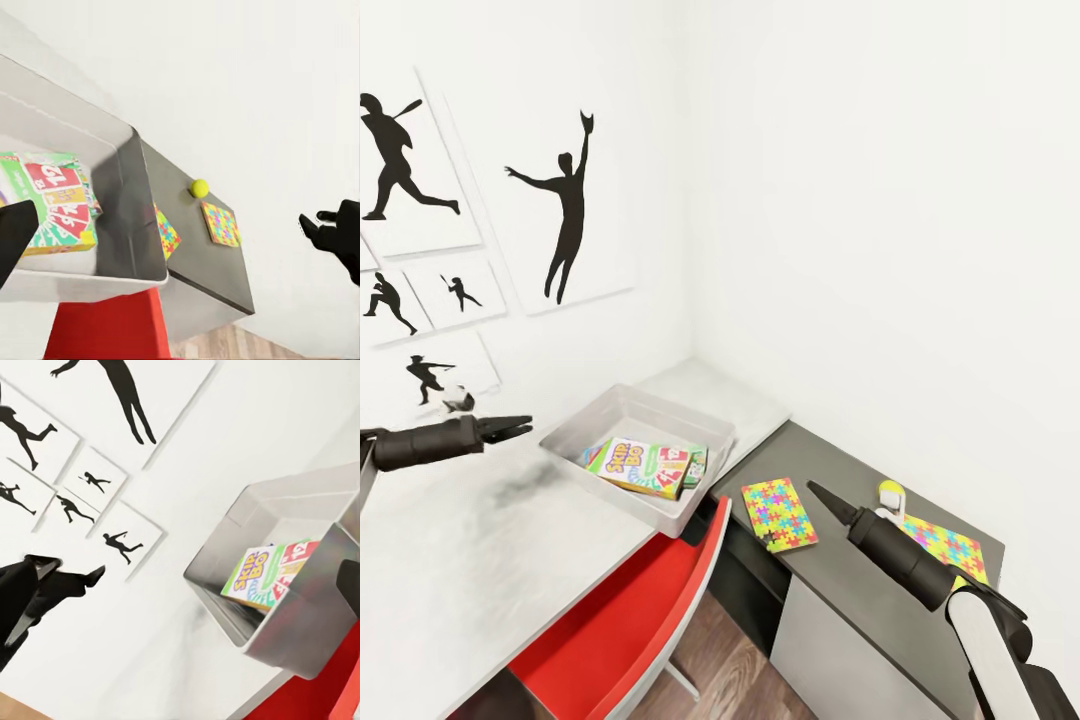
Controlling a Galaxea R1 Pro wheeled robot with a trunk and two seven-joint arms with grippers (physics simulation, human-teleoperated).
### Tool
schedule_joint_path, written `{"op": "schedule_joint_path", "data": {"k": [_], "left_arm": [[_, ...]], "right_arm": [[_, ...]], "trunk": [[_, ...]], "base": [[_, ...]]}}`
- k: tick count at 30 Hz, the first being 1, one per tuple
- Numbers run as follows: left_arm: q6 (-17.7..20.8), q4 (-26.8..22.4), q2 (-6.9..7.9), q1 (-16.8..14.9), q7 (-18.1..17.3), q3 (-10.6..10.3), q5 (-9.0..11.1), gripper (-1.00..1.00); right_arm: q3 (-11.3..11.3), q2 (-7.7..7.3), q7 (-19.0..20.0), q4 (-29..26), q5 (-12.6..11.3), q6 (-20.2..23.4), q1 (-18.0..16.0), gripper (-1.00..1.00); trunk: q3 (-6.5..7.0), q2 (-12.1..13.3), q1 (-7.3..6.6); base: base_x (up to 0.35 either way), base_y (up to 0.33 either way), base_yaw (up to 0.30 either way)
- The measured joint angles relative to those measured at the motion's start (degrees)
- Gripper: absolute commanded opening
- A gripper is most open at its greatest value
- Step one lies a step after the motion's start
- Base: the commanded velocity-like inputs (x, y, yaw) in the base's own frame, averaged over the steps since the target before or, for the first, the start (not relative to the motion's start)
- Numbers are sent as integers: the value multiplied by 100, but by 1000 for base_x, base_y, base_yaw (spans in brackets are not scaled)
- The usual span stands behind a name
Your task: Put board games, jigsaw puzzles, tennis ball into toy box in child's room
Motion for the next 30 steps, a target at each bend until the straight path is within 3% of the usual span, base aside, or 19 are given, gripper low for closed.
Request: {"op": "schedule_joint_path", "data": {"k": [3,6,12,18,30], "left_arm": [[-7,-41,-3,442,-8,4,571,100],[-41,-62,-10,711,-8,6,787,100],[-64,-201,-58,849,-7,-21,888,100],[-88,-234,-101,864,-7,-42,895,100],[-172,-239,-95,866,-8,-49,886,100]], "right_arm": [[-1,1,7,-2,0,0,2,100],[-1,-1,7,-2,0,-2,1,100],[7,2,2,-3,1,-8,4,100],[8,5,-5,-5,0,-8,3,100],[8,3,-19,-2,9,-15,5,100]], "trunk": [[13,0,0],[32,0,0],[72,0,0],[113,0,0],[195,0,0]], "base": [[0,0,-158],[0,0,-191],[0,-119,-204],[0,-212,-208],[0,-59,-208]]}}
